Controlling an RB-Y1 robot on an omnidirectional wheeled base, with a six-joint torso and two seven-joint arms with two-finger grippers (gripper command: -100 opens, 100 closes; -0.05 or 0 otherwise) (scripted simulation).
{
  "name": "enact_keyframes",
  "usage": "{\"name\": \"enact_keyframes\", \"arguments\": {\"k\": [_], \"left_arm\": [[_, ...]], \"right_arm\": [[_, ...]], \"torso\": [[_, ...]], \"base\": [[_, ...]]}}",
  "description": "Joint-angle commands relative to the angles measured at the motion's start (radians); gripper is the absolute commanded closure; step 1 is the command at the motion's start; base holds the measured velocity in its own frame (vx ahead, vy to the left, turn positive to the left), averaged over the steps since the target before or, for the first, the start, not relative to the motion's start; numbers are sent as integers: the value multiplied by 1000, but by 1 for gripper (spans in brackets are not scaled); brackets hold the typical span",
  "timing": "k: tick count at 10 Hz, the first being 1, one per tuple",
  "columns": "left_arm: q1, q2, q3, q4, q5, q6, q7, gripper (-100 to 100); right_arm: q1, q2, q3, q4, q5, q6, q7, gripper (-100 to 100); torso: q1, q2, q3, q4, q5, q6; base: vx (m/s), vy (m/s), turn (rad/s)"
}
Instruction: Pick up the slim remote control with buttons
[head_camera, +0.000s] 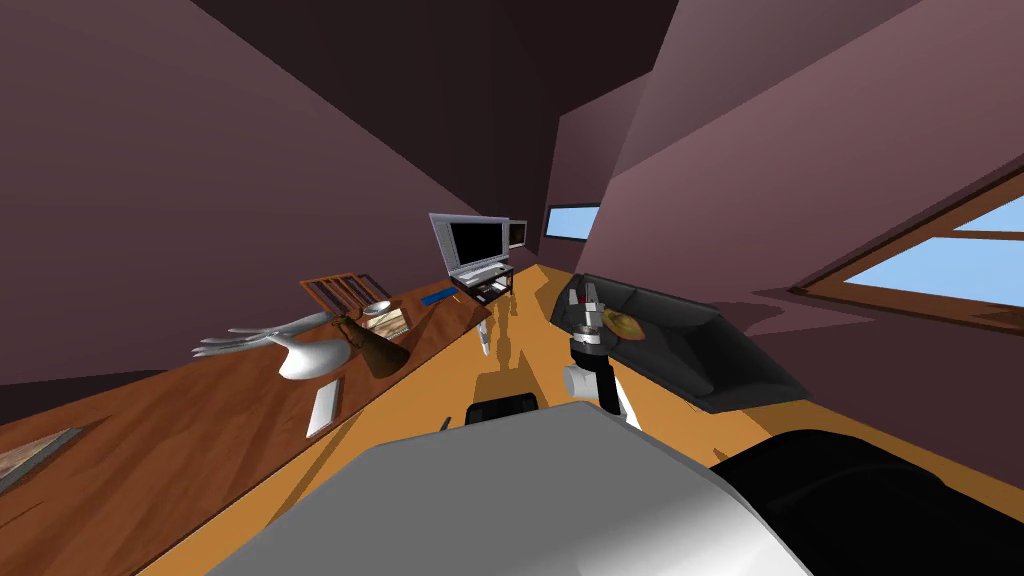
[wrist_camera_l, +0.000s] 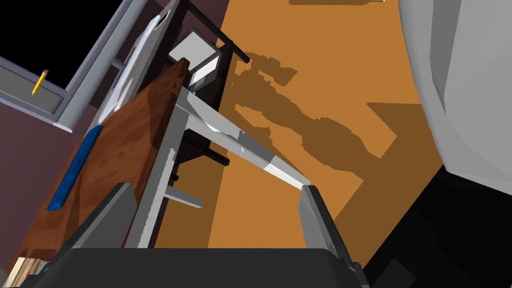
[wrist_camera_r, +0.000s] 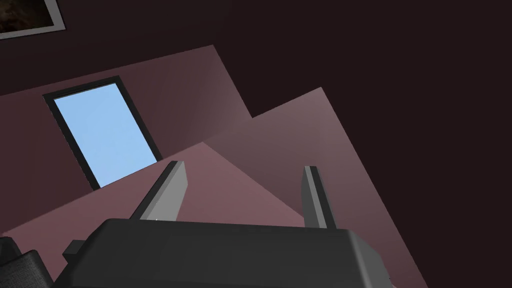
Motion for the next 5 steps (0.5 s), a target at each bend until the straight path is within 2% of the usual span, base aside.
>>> {"name": "enact_keyframes", "arguments": {"k": [1, 2, 3, 4, 5], "left_arm": [[17, 50, -39, 50, 12, -4, 31, -100], [17, 50, -39, 66, 12, -4, 31, -100], [30, 84, -76, 95, 20, -1, 47, -100], [30, 84, -76, 118, 20, -1, 47, -100], [30, 84, -76, 118, 20, -1, 47, -100]], "right_arm": [[0, 0, 0, 0, 0, 0, 0, 0], [0, 0, 0, 0, 0, 0, 0, 0], [0, 0, 0, 0, 0, 0, 0, 0], [0, 0, 0, 0, 0, 0, 0, 0], [0, 0, 0, 0, 0, 0, 0, 0]], "torso": [[0, 0, 0, 0, 0, 0], [0, 0, 0, 0, 0, 1], [0, 0, 0, 0, 0, 0], [1, -1, 0, 0, 0, 1], [1, -1, 0, 0, 0, 0]], "base": [[18, -20, -253], [16, -6, -153], [20, -2, -233], [18, 3, -173], [5, 3, 1]]}}
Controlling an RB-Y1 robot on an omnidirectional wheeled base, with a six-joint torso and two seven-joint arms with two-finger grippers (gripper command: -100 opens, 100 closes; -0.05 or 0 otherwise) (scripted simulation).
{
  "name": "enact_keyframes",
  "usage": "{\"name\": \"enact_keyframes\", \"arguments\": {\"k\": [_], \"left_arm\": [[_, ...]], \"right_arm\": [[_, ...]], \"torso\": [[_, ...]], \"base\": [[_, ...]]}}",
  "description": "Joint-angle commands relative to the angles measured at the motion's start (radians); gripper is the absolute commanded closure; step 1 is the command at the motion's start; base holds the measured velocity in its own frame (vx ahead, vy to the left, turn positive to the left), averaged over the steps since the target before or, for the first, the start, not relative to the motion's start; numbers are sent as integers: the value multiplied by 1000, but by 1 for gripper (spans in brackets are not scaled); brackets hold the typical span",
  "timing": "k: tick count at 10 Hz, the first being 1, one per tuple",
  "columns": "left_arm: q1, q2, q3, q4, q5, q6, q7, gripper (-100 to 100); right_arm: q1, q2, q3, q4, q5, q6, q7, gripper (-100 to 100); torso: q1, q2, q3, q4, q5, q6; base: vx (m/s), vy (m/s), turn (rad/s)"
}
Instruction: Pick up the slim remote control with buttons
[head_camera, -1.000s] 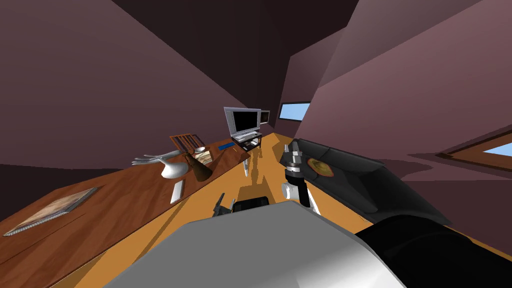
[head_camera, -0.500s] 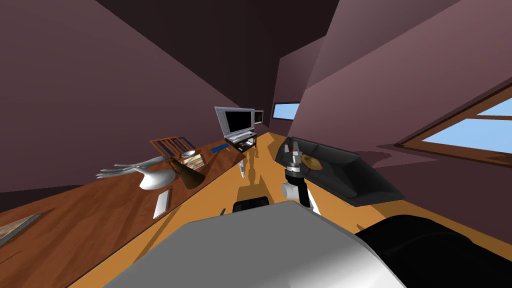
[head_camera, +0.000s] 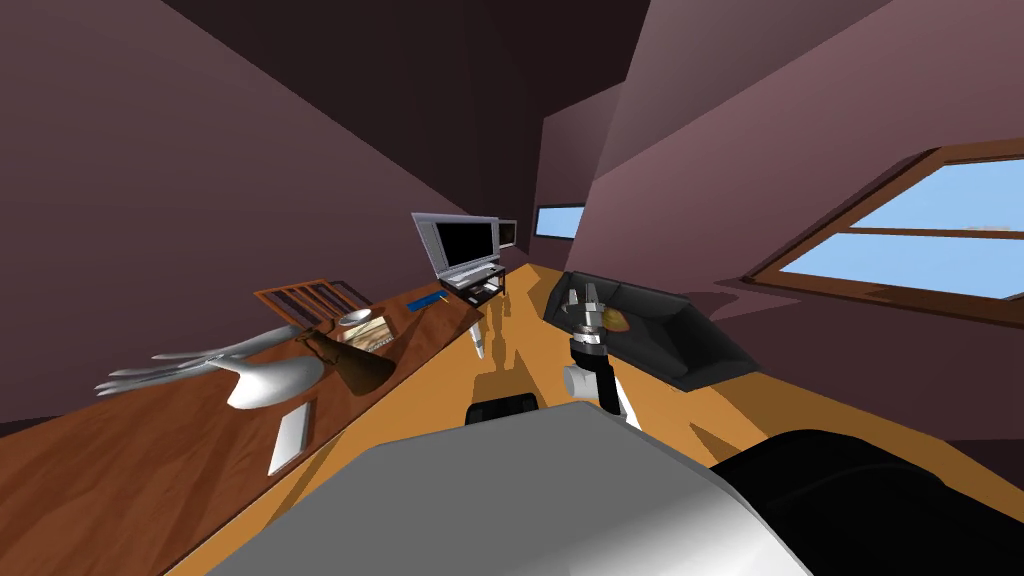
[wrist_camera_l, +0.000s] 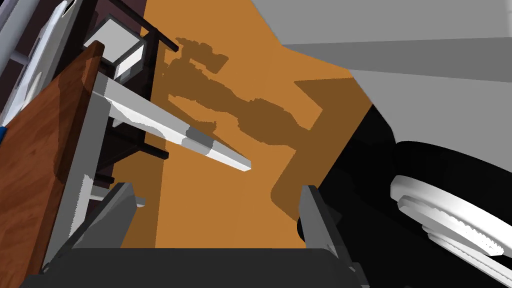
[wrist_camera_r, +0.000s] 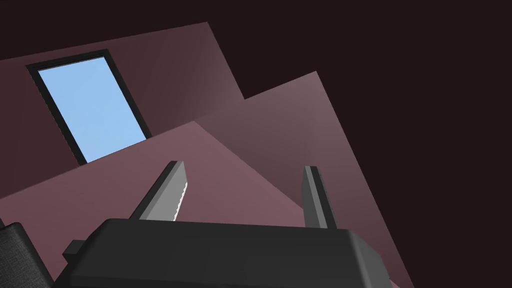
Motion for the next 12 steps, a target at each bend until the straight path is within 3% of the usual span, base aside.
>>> {"name": "enact_keyframes", "arguments": {"k": [1, 3, 4, 6, 7, 8, 10, 12], "left_arm": [[8, 33, -39, 50, 7, -13, 16, -100], [8, 33, -39, 75, 7, -13, 16, -100], [18, 68, -72, 113, 15, -8, 26, -100], [18, 68, -72, 125, 15, -8, 26, -100], [27, 102, -104, 171, 24, -3, 33, -100], [27, 102, -104, 174, 24, -3, 33, -100], [41, 164, -161, 251, 40, 9, 38, -100], [41, 170, -161, 268, 40, 9, 38, -100]], "right_arm": [[0, 0, 0, 0, 0, 0, 0, 0], [0, 0, 0, 0, 0, 0, 0, 0], [0, 0, 0, 0, 0, 0, 0, 0], [0, 0, 0, 0, 0, 0, 0, 0], [0, 0, 0, 0, 0, 0, 0, 0], [0, 0, 0, 0, 0, 0, 0, 0], [0, 0, 0, 0, 0, 0, 0, 0], [0, 0, 0, 0, 0, 0, 0, 0]], "torso": [[0, 0, 0, 0, 0, 0], [0, 0, 0, 0, 0, 0], [0, 0, 0, 0, 0, 0], [1, -1, 0, 0, 0, 0], [0, 0, 0, 0, 0, 0], [1, -1, 0, 0, 0, 1], [2, -2, -1, 0, 0, 1], [4, -3, -2, -1, 1, 0]], "base": [[17, -8, -288], [12, 6, -62], [20, 1, -238], [16, 12, -103], [21, 12, -235], [25, 22, -179], [47, 39, -349], [28, 41, -91]]}}
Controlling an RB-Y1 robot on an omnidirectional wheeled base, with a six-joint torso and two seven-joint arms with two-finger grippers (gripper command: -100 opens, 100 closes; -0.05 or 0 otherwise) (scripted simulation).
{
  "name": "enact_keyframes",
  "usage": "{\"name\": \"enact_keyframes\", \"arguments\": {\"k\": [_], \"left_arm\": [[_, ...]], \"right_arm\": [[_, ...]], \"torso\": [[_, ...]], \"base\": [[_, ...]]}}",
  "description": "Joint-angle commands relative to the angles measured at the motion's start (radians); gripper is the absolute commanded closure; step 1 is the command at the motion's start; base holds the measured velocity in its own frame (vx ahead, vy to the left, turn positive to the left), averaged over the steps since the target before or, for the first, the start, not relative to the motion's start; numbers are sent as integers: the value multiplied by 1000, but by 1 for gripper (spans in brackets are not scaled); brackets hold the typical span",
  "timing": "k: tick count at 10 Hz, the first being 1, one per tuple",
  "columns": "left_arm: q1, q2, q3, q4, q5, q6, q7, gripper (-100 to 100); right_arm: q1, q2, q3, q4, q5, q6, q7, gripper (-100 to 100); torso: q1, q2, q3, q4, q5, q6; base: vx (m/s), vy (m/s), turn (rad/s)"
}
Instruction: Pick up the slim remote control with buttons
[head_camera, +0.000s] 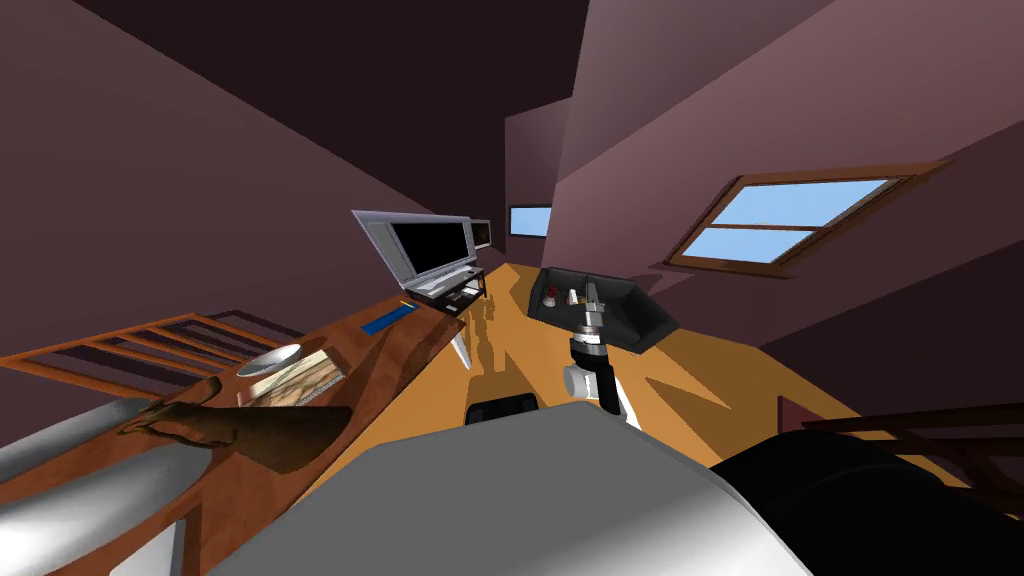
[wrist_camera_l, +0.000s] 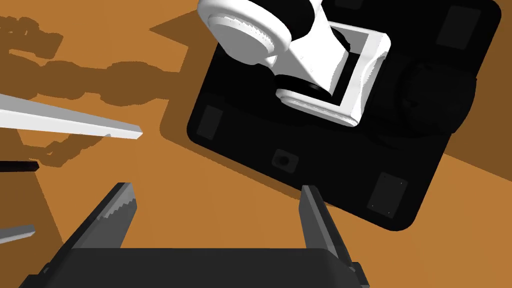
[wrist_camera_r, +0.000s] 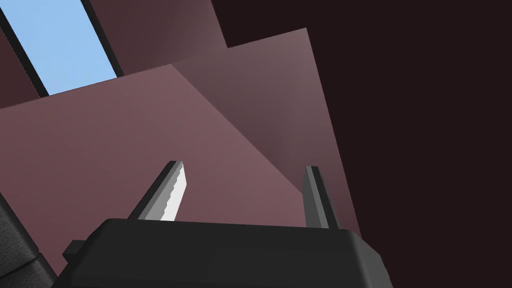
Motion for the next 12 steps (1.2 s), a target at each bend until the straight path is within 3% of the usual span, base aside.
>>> {"name": "enact_keyframes", "arguments": {"k": [1, 4, 5, 8, 12], "left_arm": [[8, 36, -28, 50, 8, -4, 0, -100], [11, 125, -91, 164, 32, 21, -15, -100], [11, 124, -91, 174, 32, 21, -15, -100], [-1, 210, -133, 269, 54, 48, -43, -100], [-32, 287, -163, 355, 78, 83, -82, -100]], "right_arm": [[0, 0, 0, 0, 0, 0, 0, 0], [0, 0, 0, 0, 0, 0, 0, 0], [0, 0, 0, 0, 0, 0, 0, 0], [0, 0, 0, 0, 0, 0, 0, 0], [0, 0, 0, 0, 0, 0, 0, 0]], "torso": [[0, 0, 0, 0, 0, 0], [7, -2, -1, 0, 1, 2], [10, -3, -2, -1, 2, 1], [7, -1, -1, 0, 1, 1], [12, -2, -1, 0, 3, 1]], "base": [[21, 21, -270], [54, 124, -396], [39, 119, -182], [12, 135, -294], [7, 203, -287]]}}
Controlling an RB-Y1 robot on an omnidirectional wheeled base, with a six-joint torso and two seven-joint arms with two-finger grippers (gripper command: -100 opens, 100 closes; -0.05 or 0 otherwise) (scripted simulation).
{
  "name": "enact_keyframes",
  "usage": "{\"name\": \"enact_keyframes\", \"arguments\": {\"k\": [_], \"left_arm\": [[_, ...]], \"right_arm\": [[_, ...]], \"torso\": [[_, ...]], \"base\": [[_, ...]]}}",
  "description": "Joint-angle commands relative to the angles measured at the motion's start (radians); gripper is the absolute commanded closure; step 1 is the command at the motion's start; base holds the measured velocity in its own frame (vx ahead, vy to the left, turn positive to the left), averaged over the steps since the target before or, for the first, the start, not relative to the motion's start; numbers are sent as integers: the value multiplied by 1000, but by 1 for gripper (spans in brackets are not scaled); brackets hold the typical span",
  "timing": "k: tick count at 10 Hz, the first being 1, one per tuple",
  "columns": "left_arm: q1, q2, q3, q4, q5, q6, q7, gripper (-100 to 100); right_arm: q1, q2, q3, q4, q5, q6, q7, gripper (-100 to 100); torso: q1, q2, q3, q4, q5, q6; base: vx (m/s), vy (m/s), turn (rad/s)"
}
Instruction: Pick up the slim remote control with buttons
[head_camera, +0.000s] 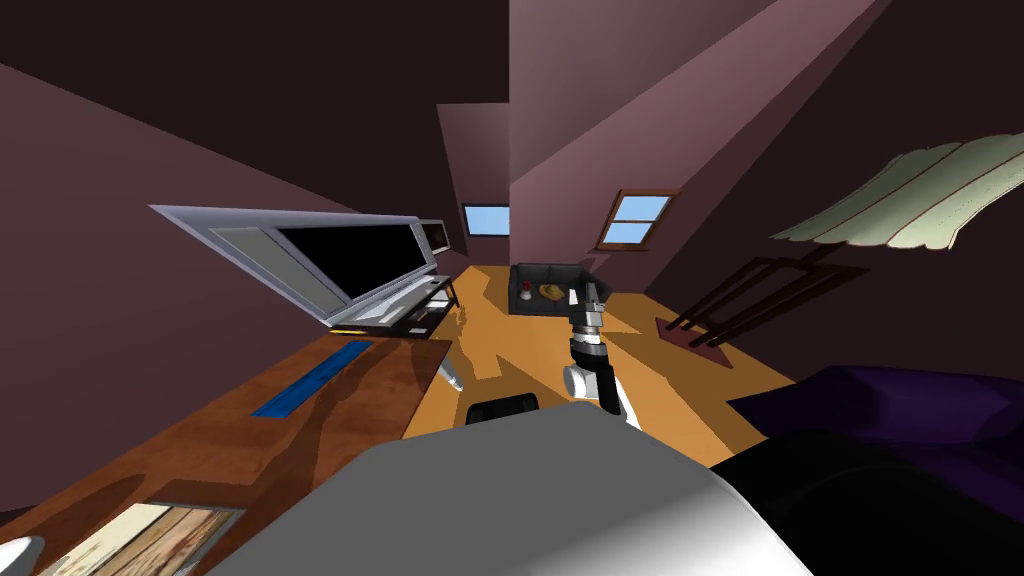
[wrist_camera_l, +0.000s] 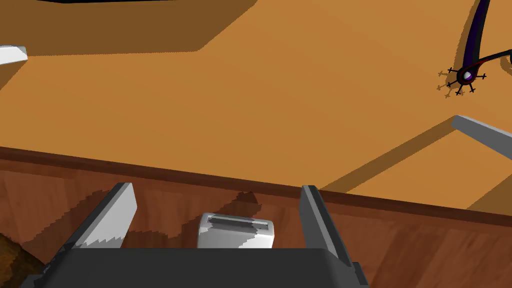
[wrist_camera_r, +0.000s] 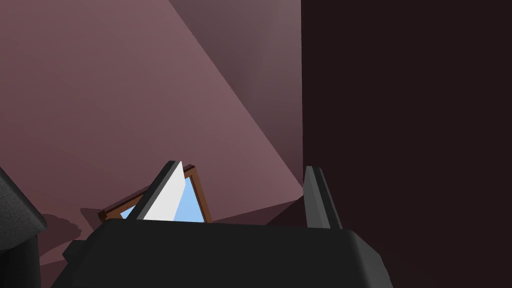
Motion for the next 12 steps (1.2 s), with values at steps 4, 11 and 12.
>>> {"name": "enact_keyframes", "arguments": {"k": [4, 11, 12], "left_arm": [[-44, 2, -18, 80, 3, 6, -11, -100], [-71, -56, -6, 121, -19, 32, -24, 100], [-71, -56, -6, 121, -19, 32, -25, 100]], "right_arm": [[0, 0, 0, 0, 0, 0, 0, 0], [0, 0, 0, 0, 0, 0, 0, 0], [0, 0, 0, 0, 0, 0, 0, 0]], "torso": [[-3, 4, 2, 1, -1, 0], [-15, -1, -1, 0, -3, -2], [-15, -1, 0, 0, -3, -2]], "base": [[-52, 136, -114], [-3, 21, 4], [0, 0, 0]]}}
